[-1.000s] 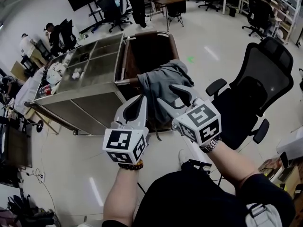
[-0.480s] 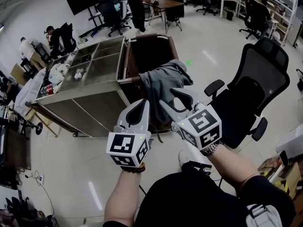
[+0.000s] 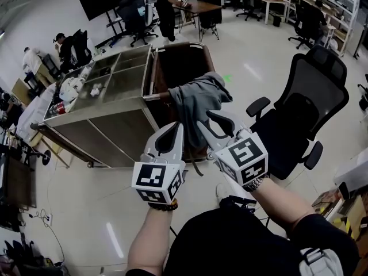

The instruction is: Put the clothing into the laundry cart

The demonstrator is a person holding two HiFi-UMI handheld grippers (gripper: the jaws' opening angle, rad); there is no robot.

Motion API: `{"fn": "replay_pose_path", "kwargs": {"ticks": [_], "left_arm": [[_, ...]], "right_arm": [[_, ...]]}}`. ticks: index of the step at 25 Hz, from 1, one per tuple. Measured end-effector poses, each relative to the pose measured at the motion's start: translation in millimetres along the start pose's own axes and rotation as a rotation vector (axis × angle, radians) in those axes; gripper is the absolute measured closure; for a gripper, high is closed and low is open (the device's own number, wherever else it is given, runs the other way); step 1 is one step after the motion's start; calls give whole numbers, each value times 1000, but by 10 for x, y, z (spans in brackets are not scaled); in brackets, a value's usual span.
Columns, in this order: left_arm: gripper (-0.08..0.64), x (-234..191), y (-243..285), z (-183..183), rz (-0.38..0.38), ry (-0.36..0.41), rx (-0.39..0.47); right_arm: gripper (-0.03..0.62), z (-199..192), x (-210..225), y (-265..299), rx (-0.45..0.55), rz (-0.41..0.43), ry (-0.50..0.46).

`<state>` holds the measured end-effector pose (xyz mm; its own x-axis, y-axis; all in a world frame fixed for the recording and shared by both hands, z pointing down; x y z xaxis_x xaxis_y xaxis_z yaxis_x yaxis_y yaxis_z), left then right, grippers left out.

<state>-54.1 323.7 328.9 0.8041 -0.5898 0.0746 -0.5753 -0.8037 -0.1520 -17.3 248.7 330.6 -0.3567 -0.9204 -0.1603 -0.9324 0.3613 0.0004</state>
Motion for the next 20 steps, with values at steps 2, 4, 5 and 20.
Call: {"fn": "replay_pose_path", "kwargs": {"ticks": [2,4,5,20], "left_arm": [[558,15,-6,-16,0,-1,-6],[558,47,-6,-24,-1,1,-10],[558,60,-6,-25,-1,3,-11],[558,112,30,-51,1,4,-23]], "right_arm": [[491,-11,-11,-14,0,-8,-6],[515,-15,-14,-37,-3,-16,-13],[529,-16,-16,-46,-4,-19,-16],[592,16,-68,-84,3,-15,-42]]}}
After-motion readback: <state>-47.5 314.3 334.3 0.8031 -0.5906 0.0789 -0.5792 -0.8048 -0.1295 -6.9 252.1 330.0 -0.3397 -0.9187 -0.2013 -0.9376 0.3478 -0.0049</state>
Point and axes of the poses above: the fingertips, and each gripper's own axes: y forward along the fingers, x to its right, z out of its top, the point moved 3 cm from there along -y, backward along the fingers, and after that the axes turned 13 degrees about z, right-handed, at the moved point
